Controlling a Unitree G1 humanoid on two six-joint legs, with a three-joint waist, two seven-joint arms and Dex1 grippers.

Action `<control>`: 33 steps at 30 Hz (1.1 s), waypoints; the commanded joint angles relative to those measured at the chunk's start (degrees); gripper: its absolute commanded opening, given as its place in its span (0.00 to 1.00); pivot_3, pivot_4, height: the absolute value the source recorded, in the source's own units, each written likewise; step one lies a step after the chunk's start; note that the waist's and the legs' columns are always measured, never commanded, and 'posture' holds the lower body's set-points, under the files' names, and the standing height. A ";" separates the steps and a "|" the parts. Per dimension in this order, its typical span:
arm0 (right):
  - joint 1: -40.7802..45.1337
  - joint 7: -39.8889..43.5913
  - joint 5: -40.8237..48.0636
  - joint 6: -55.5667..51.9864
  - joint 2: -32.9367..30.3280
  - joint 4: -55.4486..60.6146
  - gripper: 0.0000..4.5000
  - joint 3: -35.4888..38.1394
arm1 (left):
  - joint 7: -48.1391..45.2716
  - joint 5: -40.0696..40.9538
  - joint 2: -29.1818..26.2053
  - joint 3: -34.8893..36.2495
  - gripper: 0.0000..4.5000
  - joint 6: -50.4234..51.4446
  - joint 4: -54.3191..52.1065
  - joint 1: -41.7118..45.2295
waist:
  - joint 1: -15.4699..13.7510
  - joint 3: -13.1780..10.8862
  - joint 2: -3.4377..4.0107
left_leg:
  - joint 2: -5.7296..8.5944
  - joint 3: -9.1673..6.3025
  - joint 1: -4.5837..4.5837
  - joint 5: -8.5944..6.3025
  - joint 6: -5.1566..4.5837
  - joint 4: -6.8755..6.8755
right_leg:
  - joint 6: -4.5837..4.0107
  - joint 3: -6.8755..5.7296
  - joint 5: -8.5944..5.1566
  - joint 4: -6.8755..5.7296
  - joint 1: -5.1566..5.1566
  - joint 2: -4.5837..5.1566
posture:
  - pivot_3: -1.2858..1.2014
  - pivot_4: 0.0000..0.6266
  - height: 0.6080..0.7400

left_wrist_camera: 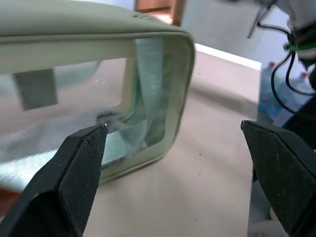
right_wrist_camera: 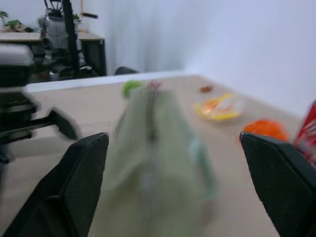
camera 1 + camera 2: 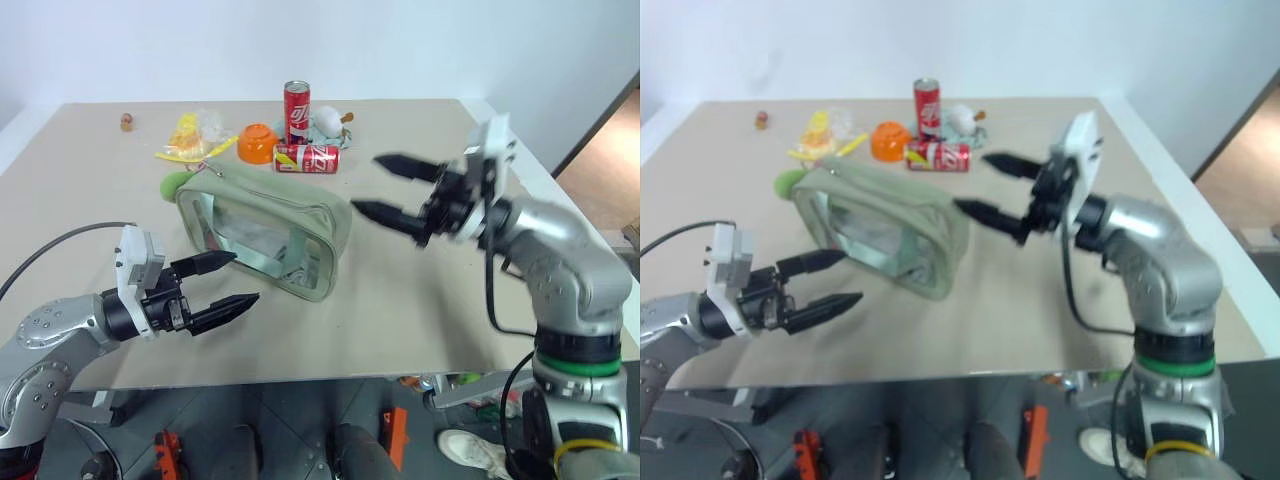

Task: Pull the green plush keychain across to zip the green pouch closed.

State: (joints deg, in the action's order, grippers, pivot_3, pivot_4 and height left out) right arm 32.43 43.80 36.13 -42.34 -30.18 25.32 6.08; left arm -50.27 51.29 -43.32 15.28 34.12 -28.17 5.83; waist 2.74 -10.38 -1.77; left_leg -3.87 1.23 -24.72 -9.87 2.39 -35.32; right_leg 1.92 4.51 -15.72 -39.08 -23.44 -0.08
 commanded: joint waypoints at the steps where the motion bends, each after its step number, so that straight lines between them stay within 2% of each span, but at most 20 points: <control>1: -3.23 -7.70 -1.67 -0.68 2.99 7.52 0.99 -3.67 | -1.43 -0.86 -1.16 -0.55 1.00 -0.42 1.04 2.73 | 0.08 -0.01 0.02 | 0.00 -0.03 0.02 0.01 0.01 -0.01 | 0.21 -0.01 -0.09 0.00 0.01 -0.03 | 0.52 0.24 1.00; 9: -6.66 -13.46 -7.86 3.15 6.29 5.48 0.99 -8.49 | -2.80 -1.98 -1.14 -1.50 1.00 -0.61 2.49 4.77 | 0.01 0.02 -0.03 | 0.04 0.10 0.04 0.15 -0.04 -0.11 | 0.26 0.11 0.03 0.02 0.05 0.05 | 0.52 0.24 1.00; 12: -7.94 -13.02 -9.33 4.80 6.51 4.97 0.81 -9.93 | -2.94 -2.51 -1.06 -1.63 1.00 -0.72 2.47 4.94 | 0.02 0.01 -0.03 | 0.03 0.09 0.03 0.14 -0.05 -0.04 | 0.31 0.10 0.04 0.02 0.02 0.02 | 0.52 0.24 1.00; 13: -8.25 -12.91 -9.45 5.10 6.59 5.03 0.69 -10.12 | -2.93 -2.61 -1.03 -1.60 1.00 -0.72 2.38 4.86 | 0.02 0.01 -0.03 | 0.02 0.08 0.03 0.14 -0.05 -0.04 | 0.29 0.10 0.02 0.02 0.02 0.00 | 0.52 0.24 1.00; 14: -8.57 -12.82 -9.53 5.26 6.65 5.11 0.66 -10.34 | -2.98 -2.76 -1.08 -1.55 1.00 -0.74 2.29 4.72 | 0.01 0.02 -0.03 | 0.02 0.07 0.03 0.14 -0.05 -0.02 | 0.29 0.09 0.01 0.02 0.01 0.00 | 0.52 0.24 1.00; 16: -9.18 -12.61 -9.65 5.63 6.72 5.15 0.52 -10.67 | -3.14 -3.17 -1.20 -1.46 1.00 -0.80 2.19 4.41 | 0.00 0.01 -0.03 | 0.02 0.02 0.02 0.13 -0.05 0.00 | 0.29 0.06 -0.02 0.02 0.01 0.00 | 0.52 0.24 1.00; 18: -9.71 -12.30 -9.76 6.04 6.63 5.21 0.32 -10.95 | -3.18 -3.43 -1.15 -1.36 1.00 -0.78 1.99 4.15 | 0.00 0.02 -0.03 | 0.03 0.02 0.00 0.12 -0.05 0.00 | 0.30 0.06 -0.03 0.02 0.01 0.00 | 0.52 0.24 1.00; 21: -9.98 -11.82 -9.78 6.39 6.37 5.35 0.13 -11.22 | -3.20 -3.64 -1.04 -1.20 1.00 -0.71 1.88 3.91 | -0.01 0.02 -0.03 | 0.03 0.01 0.01 0.13 -0.05 -0.02 | 0.30 0.05 -0.02 0.02 0.03 0.01 | 0.52 0.24 1.00; 22: -10.02 -11.47 -9.80 6.59 6.16 5.43 0.04 -11.30 | -3.21 -3.74 -0.98 -1.23 1.00 -0.77 1.90 3.80 | 0.00 0.02 -0.03 | 0.03 0.01 0.01 0.13 -0.05 -0.04 | 0.31 0.05 -0.01 0.02 0.04 0.01 | 0.52 0.24 1.00; 23: -10.08 -11.02 -9.68 6.79 5.96 5.56 0.01 -11.30 | -3.20 -3.85 -0.92 -1.27 1.00 -0.83 1.89 3.69 | 0.00 0.02 -0.03 | 0.03 0.02 0.02 0.13 -0.05 -0.04 | 0.31 0.05 0.00 0.02 0.04 0.01 | 0.52 0.24 1.00; 28: -10.30 -5.24 -9.48 10.76 1.88 3.98 0.01 -9.22 | -2.92 -4.11 -0.52 -1.64 1.00 -0.87 1.36 3.26 | -0.02 0.01 -0.03 | 0.03 0.02 0.01 0.13 -0.05 -0.05 | 0.31 0.05 0.01 0.02 0.03 0.01 | 0.52 0.24 1.00; 33: -8.18 5.84 -9.66 19.98 -5.83 -6.48 0.01 -3.83 | -3.22 -4.55 -0.54 -1.95 1.00 -1.10 1.61 3.49 | -0.17 0.00 -0.04 | 0.10 0.02 0.00 0.13 -0.05 -0.07 | 0.35 0.04 -0.01 0.03 0.08 0.09 | 0.52 0.24 1.00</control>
State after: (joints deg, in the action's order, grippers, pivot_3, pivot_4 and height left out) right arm 23.04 46.63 26.60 -26.12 -34.87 20.55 -1.11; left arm -53.06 47.01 -43.70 13.15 34.08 -25.35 9.06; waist 2.57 -10.37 -1.81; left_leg -3.74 1.25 -24.70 -9.74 2.34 -35.40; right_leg 2.28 4.55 -15.73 -39.05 -23.36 0.04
